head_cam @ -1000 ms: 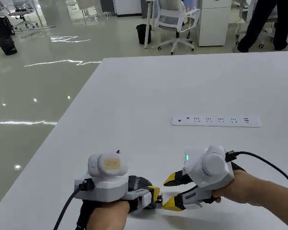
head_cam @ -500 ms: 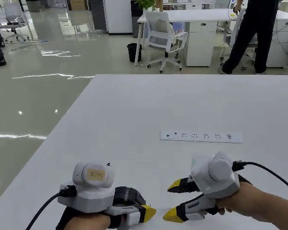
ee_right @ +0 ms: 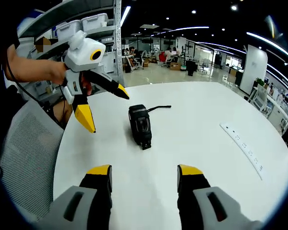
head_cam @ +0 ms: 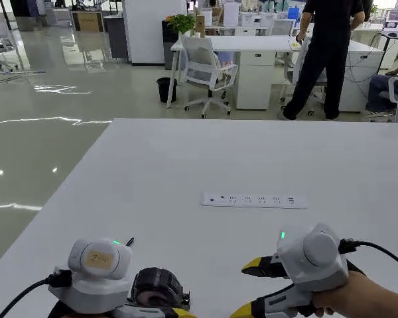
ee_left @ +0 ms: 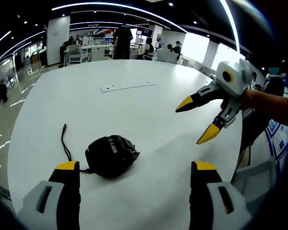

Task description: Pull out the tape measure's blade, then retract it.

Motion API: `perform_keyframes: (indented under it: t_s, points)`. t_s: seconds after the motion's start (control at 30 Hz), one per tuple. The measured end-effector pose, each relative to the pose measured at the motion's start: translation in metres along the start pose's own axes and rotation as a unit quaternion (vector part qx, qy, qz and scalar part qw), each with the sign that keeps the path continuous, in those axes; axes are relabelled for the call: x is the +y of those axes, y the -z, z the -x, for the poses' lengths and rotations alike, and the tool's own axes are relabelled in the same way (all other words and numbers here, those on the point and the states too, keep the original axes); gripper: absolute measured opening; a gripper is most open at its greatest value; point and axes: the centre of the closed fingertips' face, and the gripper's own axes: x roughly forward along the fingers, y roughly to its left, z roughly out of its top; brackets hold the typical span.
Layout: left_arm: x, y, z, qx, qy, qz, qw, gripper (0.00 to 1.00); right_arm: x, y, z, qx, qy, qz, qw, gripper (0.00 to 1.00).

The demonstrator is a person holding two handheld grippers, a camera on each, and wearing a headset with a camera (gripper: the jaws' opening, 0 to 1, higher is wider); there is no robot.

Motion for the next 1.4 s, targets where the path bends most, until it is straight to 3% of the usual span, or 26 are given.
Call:
perform_keyframes:
  t_s: [0.3,0.77,1.0,1.17,1.4]
  points:
    - [-0.011,-0.001,0.019,-0.013,0.032,-0.032,0.9989,0.97,0.009,0.005,0.025,-0.006,0.033,-0.022,0.9992,0.62]
    - [-0.016,-0.001,0.050,-0.033,0.053,-0.083,0.9946,0.99,0.029,0.014,0.063,-0.035,0.076,-0.057,0.9949,0.71]
    - [-0.015,0.006,0.064,-0.033,0.059,-0.093,0.9934,0.99,0.038,0.019,0.076,-0.044,0.088,-0.069,0.9928,0.76]
    - [-0.008,0.010,0.076,-0.034,0.049,-0.086,0.9945,0.99,0.041,0.021,0.087,-0.047,0.095,-0.072,0.9917,0.79]
    - [-0.016,0.011,0.088,-0.049,0.064,-0.082,0.9934,0.99,0.044,0.021,0.101,-0.060,0.107,-0.084,0.9889,0.84]
